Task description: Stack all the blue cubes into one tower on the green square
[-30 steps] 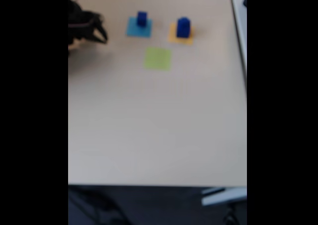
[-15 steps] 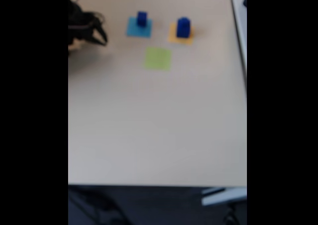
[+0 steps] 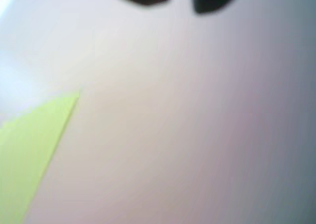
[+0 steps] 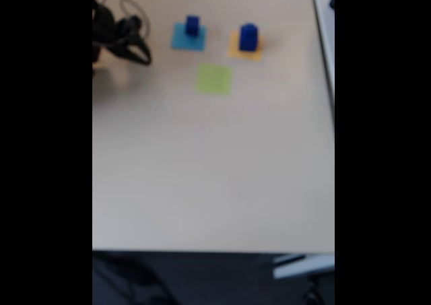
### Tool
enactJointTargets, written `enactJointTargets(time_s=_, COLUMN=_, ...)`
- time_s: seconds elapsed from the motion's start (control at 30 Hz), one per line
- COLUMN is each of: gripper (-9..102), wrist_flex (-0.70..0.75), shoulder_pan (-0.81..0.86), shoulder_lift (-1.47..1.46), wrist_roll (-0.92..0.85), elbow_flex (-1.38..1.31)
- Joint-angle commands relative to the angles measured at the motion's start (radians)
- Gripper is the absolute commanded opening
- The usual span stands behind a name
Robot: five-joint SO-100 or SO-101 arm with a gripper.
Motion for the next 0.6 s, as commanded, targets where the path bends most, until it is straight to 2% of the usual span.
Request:
enactJointTargets(time_s=0.0, gripper=0, wrist_flex=-0.018, shoulder_pan=0.002, shoulder_lift=0.025, wrist_roll=0.147, elbow_flex=-0.011)
enactJointTargets(time_s=0.17, gripper=0, wrist_flex=-0.018, shoulder_pan=-0.023, shoulder_lift=0.025, wrist_roll=0.236, elbow_flex=-0.011)
enactJointTargets(time_s=0.37, gripper=0, wrist_flex=-0.006, shoulder_pan=-0.097, shoulder_lift=0.025, wrist_roll=0.258, elbow_flex=-0.014)
enactJointTargets(time_s=0.57, gripper=0, wrist_flex=-0.006, shoulder_pan=-0.103, shoulder_lift=0.025, wrist_roll=0.249, elbow_flex=-0.014)
